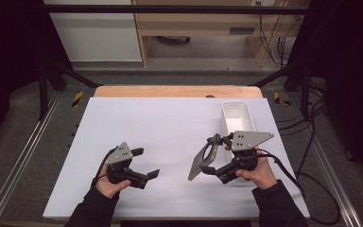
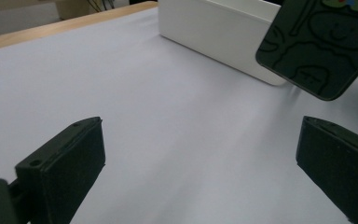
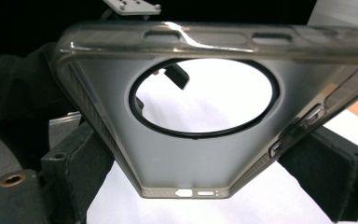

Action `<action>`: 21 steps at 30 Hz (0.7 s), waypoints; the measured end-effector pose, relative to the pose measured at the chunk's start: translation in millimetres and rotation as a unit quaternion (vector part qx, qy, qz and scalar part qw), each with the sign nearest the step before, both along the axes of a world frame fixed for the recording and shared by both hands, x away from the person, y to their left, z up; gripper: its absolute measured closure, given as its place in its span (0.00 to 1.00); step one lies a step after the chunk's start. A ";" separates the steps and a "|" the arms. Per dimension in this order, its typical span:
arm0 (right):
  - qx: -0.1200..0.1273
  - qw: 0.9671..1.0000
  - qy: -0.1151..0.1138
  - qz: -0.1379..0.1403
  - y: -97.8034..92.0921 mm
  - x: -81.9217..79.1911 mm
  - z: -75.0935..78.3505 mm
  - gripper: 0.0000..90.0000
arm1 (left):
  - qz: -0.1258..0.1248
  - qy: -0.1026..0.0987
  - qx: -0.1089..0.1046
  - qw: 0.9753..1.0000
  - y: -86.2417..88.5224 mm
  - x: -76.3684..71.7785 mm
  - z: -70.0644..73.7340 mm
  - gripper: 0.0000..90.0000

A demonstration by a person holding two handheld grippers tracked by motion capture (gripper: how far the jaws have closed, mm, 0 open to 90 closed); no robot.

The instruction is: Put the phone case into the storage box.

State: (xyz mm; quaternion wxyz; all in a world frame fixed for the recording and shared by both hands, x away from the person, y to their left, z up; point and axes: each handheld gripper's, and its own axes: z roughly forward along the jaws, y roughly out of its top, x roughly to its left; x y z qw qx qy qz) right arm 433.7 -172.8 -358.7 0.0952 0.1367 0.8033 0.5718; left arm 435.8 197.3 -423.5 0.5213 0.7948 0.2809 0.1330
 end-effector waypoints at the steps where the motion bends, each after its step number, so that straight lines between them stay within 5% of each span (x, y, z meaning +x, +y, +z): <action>1: 0.002 1.000 0.001 -0.002 -0.9 0.4 1.0 0.13 | 0.008 -0.002 -0.004 1.000 3.7 -0.4 -0.3 0.01; 21: 0.029 0.995 -0.001 -0.100 -19.8 10.8 22.9 0.13 | 0.110 -0.035 -0.031 0.993 65.4 -5.5 -11.1 0.01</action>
